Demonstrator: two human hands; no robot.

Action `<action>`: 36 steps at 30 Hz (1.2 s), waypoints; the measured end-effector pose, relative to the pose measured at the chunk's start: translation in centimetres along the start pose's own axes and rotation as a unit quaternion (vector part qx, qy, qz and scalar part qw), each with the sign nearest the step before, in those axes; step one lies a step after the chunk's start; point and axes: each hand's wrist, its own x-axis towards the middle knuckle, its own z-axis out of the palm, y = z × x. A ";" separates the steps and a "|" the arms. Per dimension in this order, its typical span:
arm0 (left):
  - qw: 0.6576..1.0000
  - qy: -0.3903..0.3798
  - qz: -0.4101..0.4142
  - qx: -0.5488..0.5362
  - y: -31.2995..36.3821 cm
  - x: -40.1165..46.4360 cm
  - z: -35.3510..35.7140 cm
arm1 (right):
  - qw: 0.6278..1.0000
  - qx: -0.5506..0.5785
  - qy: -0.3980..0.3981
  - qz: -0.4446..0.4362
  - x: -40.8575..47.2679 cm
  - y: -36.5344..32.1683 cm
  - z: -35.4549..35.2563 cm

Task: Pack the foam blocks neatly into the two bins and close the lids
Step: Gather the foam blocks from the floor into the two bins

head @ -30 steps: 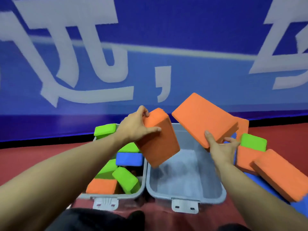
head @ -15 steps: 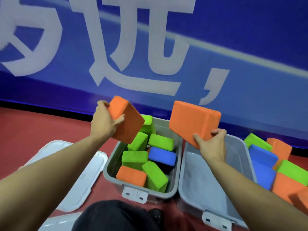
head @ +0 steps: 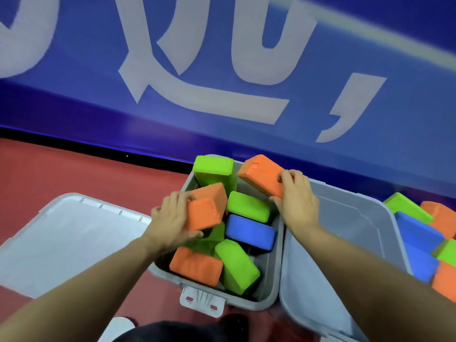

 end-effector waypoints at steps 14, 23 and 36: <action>0.960 -0.277 0.012 0.025 3.5 -1.3 2.6 | 0.972 0.033 -0.226 -0.051 -2.5 1.2 2.6; 0.979 -0.133 -0.028 -0.152 11.6 -1.8 0.2 | 0.973 0.092 -0.210 0.028 -10.6 6.2 -3.9; 0.940 -0.176 0.246 -0.159 34.2 -7.5 -0.3 | 0.966 -0.005 -0.148 0.212 -27.6 18.5 -18.3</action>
